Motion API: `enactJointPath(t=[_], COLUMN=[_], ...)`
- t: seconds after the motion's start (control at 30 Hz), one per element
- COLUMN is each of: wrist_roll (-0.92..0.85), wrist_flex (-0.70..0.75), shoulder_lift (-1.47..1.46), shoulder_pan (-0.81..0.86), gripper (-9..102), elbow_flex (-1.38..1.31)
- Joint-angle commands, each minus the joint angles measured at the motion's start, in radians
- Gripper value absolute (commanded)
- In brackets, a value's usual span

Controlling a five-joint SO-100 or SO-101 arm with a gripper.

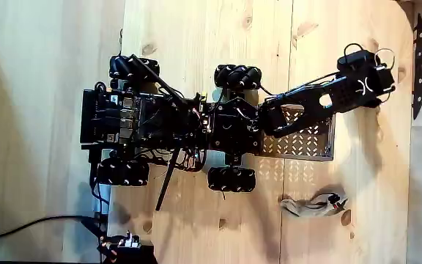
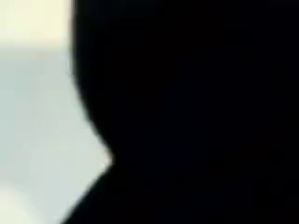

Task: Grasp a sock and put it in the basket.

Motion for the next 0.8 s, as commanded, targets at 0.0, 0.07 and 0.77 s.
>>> enactJointPath(t=[0.0,0.07,0.77], wrist_roll=[-0.002,0.000,0.362], wrist_flex=[0.040,0.067,0.433], shoulder_lift=[0.091,0.143,0.936], shoulder_pan=[-0.028,-0.041,-0.067], gripper=[0,0,0], elbow_flex=[-0.006,-0.006,-0.014])
